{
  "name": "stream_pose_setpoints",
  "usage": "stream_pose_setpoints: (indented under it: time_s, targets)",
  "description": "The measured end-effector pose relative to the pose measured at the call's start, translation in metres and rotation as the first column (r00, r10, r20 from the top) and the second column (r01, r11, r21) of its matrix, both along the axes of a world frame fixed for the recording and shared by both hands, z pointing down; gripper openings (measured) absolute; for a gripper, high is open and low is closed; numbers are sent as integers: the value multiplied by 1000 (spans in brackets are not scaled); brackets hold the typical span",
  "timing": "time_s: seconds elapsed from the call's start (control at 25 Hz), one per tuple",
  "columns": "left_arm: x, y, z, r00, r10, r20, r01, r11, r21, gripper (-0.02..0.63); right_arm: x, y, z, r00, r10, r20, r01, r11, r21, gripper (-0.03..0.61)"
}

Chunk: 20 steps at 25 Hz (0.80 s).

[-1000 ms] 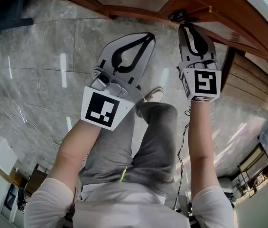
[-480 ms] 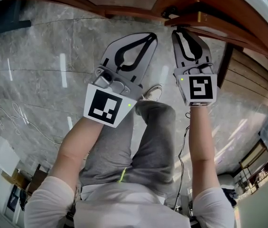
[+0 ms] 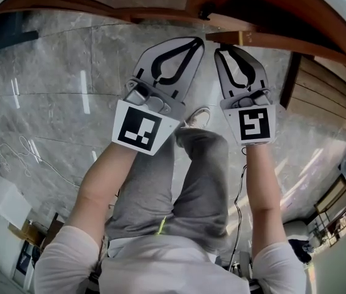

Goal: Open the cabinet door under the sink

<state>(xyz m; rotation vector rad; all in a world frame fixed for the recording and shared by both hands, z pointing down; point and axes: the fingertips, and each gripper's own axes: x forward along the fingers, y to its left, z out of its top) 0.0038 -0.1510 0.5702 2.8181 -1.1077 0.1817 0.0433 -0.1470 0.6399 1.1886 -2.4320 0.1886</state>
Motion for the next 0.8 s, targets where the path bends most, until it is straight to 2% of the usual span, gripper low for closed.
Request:
stream_pose_setpoints:
  time_s: [0.08,0.24,0.4,0.44,0.64,0.8]
  targets:
    - [9,1,8,999,37,25,-37,999,13,9,-1,5,1,1000,-6,-3,6,1000,0,80]
    - [21,-5,17,997,58,57,-61,997,57,9,2,11,2,1000,-10,3,10,1000,-1,80]
    - [23,-14,22,998,63,-27,-63,998,14,9,3,12,2,1000,-20,-2,20,1000,0,78]
    - [22,-16,23,997,66,-30,-66,998,15,9,3,12,2,1000,-21,-3,21,1000,-1,78]
    - [30,-19,28,992,108,64,-113,991,77,9,5,14,2,1000,-19,2,19,1000,0,78]
    - [36,-19,32,989,124,83,-131,987,89,9,6,16,3,999,-33,-6,33,999,4,77]
